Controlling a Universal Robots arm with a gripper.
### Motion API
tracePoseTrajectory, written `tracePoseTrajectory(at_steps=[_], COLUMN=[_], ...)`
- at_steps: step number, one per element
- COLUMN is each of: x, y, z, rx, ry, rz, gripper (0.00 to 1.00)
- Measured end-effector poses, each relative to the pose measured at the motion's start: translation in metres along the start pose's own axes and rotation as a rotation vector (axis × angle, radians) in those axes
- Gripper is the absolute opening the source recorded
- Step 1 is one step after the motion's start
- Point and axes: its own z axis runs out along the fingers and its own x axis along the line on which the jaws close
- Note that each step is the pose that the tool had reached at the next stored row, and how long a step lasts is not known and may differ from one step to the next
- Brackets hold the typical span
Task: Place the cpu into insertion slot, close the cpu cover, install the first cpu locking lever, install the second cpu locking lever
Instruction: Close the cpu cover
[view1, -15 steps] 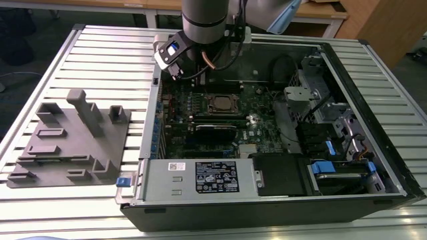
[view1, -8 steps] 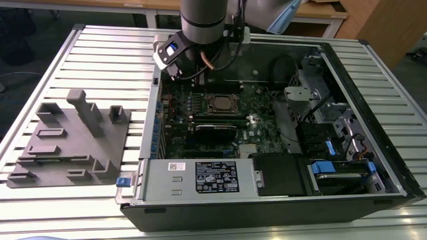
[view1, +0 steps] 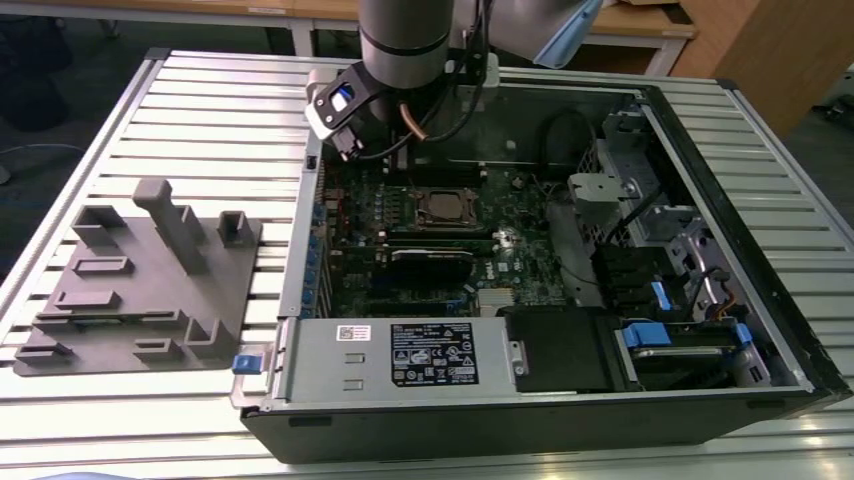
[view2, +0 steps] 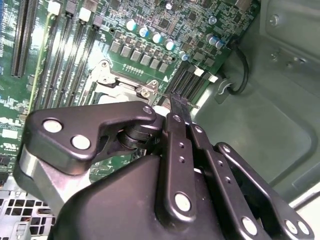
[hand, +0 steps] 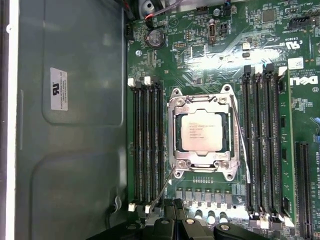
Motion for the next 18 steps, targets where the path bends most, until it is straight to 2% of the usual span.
tracePoseTrajectory(at_steps=[6,10,15,16,18], x=[-0.0012,-0.0020,-0.0037,-0.0039,-0.0045], y=[-0.0035,-0.0068,-0.0126,-0.0136,-0.0144], z=[-0.0004,-0.0006,-0.0009,-0.0009,-0.0010], rx=[0.0007,0.0011,0.0017,0.0019,0.0044], ry=[0.0169,0.0318,0.0461,0.0501,0.0656], rz=[0.001,0.001,0.002,0.002,0.003], gripper=[0.11,0.11,0.11,0.11,0.11])
